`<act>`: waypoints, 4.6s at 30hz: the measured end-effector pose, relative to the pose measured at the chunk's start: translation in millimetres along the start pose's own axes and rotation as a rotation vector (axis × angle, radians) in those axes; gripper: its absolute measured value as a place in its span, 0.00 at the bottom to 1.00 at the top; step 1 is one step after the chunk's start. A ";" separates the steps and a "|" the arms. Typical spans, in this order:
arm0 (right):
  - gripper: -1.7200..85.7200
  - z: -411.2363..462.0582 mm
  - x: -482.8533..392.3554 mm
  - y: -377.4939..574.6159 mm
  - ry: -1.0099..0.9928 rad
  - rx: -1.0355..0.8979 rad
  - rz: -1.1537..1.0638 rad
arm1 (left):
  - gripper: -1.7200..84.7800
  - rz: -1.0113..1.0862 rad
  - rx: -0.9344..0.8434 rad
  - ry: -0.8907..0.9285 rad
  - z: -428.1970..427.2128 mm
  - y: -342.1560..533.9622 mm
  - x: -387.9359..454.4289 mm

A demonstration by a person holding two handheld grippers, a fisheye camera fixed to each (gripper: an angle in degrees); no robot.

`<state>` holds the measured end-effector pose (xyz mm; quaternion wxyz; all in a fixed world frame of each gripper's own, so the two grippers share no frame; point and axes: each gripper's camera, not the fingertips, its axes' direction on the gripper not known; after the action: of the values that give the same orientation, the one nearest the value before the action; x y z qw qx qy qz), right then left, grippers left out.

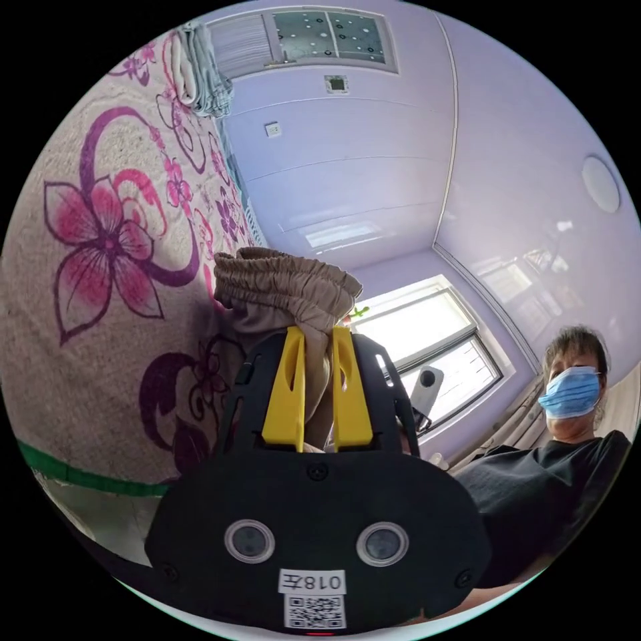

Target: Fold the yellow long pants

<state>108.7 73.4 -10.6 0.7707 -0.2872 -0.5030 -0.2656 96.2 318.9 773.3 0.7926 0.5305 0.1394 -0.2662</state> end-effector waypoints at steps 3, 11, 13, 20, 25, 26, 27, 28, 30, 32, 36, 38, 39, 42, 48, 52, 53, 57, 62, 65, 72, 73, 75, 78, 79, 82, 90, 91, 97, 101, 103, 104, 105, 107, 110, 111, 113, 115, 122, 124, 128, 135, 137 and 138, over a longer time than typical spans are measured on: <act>0.14 29.4 -9.4 -4.0 0.136 -0.088 -0.092 | 0.09 -0.021 0.003 0.019 -1.6 22.8 -31.1; 0.03 28.7 54.5 24.8 0.037 -0.131 0.071 | 0.07 -0.081 0.011 -0.031 -7.9 77.1 -100.2; 0.03 -3.0 80.4 43.0 0.032 -0.030 0.178 | 0.06 -0.069 0.033 -0.083 -14.6 91.6 -110.0; 0.02 -171.4 190.7 229.3 -0.283 0.862 0.658 | 0.03 0.045 0.166 0.002 -29.2 113.4 -96.0; 0.02 -242.8 196.9 299.7 -0.151 1.050 0.656 | 0.02 0.197 0.345 0.180 -74.8 101.4 -54.3; 0.02 -249.3 203.5 308.3 -0.148 1.088 0.671 | 0.02 0.203 0.358 0.174 -78.3 97.9 -52.4; 0.02 -251.3 214.2 310.5 -0.144 1.087 0.686 | 0.02 0.211 0.373 0.158 -80.6 89.3 -51.2; 0.02 -250.4 221.5 309.1 -0.146 1.072 0.690 | 0.02 0.213 0.367 0.132 -76.7 77.2 -54.0; 0.02 -234.7 258.4 294.9 -0.169 1.007 0.749 | 0.02 0.187 0.361 0.052 -64.3 56.1 -65.0; 0.02 -218.8 289.4 276.5 -0.187 0.970 0.759 | 0.02 0.175 0.344 0.008 -47.9 28.5 -78.7; 0.03 -210.4 336.8 228.2 -0.182 0.990 0.713 | 0.01 0.327 0.367 0.045 -32.2 -29.0 -51.1; 0.03 -214.2 344.4 211.0 -0.151 0.998 0.657 | 0.01 0.392 0.367 0.047 -37.8 -43.2 -36.0; 0.03 -212.8 348.9 204.0 -0.144 1.001 0.630 | 0.01 0.408 0.368 0.038 -47.4 -48.4 -37.2; 0.03 -185.6 360.0 194.6 -0.130 0.926 0.599 | 0.01 0.414 0.363 -0.036 -88.4 -48.4 -80.0; 0.03 -27.0 406.1 205.6 -0.181 0.495 0.832 | 0.01 0.087 0.355 -0.311 -211.8 -27.5 -295.5; 0.02 50.7 416.4 237.1 -0.343 0.433 1.046 | 0.01 -0.059 0.347 -0.463 -275.4 9.3 -374.3; 0.03 58.1 413.0 240.7 -0.354 0.448 1.049 | 0.01 -0.048 0.348 -0.445 -280.9 10.7 -375.6; 0.03 55.4 395.3 231.5 -0.315 0.389 0.921 | 0.01 0.136 0.379 -0.393 -324.8 9.7 -339.8; 0.08 72.5 383.4 224.4 -0.424 0.125 0.799 | 0.03 0.050 0.487 -0.494 -424.2 25.4 -354.4; 0.11 63.0 382.0 235.4 -0.396 0.121 0.760 | 0.06 -0.050 0.393 -0.519 -459.4 36.9 -370.4; 0.16 7.1 425.3 241.8 -0.172 0.331 0.747 | 0.11 0.050 0.408 -0.543 -504.6 118.9 -297.6; 0.16 8.8 433.3 240.1 -0.180 0.329 0.758 | 0.11 0.091 0.417 -0.523 -506.2 132.7 -279.0; 0.19 27.9 468.3 234.2 -0.286 0.324 0.824 | 0.10 0.142 0.400 -0.479 -501.7 147.7 -254.3; 0.21 58.1 502.9 230.5 -0.392 0.313 0.936 | 0.09 0.186 0.345 -0.457 -484.1 164.7 -218.2; 0.21 62.3 507.2 229.9 -0.404 0.322 0.951 | 0.09 0.201 0.324 -0.452 -477.2 169.8 -205.2; 0.21 85.3 524.3 226.4 -0.497 0.330 1.039 | 0.08 0.229 0.288 -0.450 -466.1 178.9 -177.5; 0.05 99.5 529.4 214.7 -0.460 0.417 1.132 | 0.06 0.280 0.346 -0.375 -466.6 160.8 -136.7; 0.04 92.8 527.0 207.4 -0.407 0.399 1.108 | 0.06 0.295 0.348 -0.365 -462.8 153.1 -128.9; 0.02 -2.1 472.1 133.1 0.026 0.296 0.652 | 0.04 0.354 0.283 -0.358 -421.6 102.9 -103.7; 0.02 -56.8 462.8 166.8 0.265 0.272 0.637 | 0.03 0.336 0.240 -0.317 -386.6 71.4 -116.2; 0.02 -78.0 477.2 207.3 0.310 0.305 0.747 | 0.03 0.315 0.204 -0.282 -359.8 49.3 -127.4; 0.02 -88.2 488.6 237.7 0.309 0.314 0.832 | 0.03 0.310 0.193 -0.279 -352.6 43.4 -129.3; 0.02 -94.3 498.1 267.9 0.307 0.308 0.916 | 0.03 0.304 0.170 -0.277 -338.0 31.6 -132.1; 0.02 -97.5 505.4 308.5 0.294 0.275 1.027 | 0.03 0.294 0.136 -0.273 -316.9 13.4 -134.8; 0.02 -103.9 491.1 352.6 0.195 0.318 1.082 | 0.04 0.289 0.100 -0.270 -286.3 -16.9 -132.5; 0.02 -114.5 473.1 360.8 0.186 0.396 1.057 | 0.04 0.294 0.092 -0.271 -276.2 -28.8 -127.8; 0.02 -130.1 444.4 366.5 0.200 0.474 1.009 | 0.04 0.306 0.081 -0.280 -262.7 -47.2 -117.4; 0.03 -135.8 424.7 373.3 0.239 0.451 1.018 | 0.05 0.320 0.056 -0.319 -245.7 -74.9 -104.2; 0.10 -142.2 394.1 414.5 0.200 0.189 1.112 | 0.07 0.362 -0.127 -0.558 -178.8 -179.5 -84.1; 0.10 -162.2 375.0 406.6 0.260 0.205 1.064 | 0.08 0.434 -0.238 -0.720 -136.3 -225.2 -73.1; 0.12 -187.0 341.3 343.8 0.458 0.197 0.826 | 0.08 0.582 -0.352 -0.976 -60.3 -292.5 -69.0; 0.13 -129.0 347.2 203.5 0.575 -0.052 0.438 | 0.11 0.765 -0.485 -1.195 63.4 -407.5 -93.4; 0.13 -113.4 353.9 180.1 0.569 -0.113 0.382 | 0.12 0.768 -0.545 -1.227 82.2 -425.1 -102.7; 0.14 -104.2 358.9 167.5 0.562 -0.158 0.354 | 0.13 0.748 -0.612 -1.241 93.0 -434.7 -111.3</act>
<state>417.1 72.5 258.7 0.8888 -0.3443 -0.1912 -0.2345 -248.5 136.0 533.1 0.8735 0.0546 -0.4494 -0.1791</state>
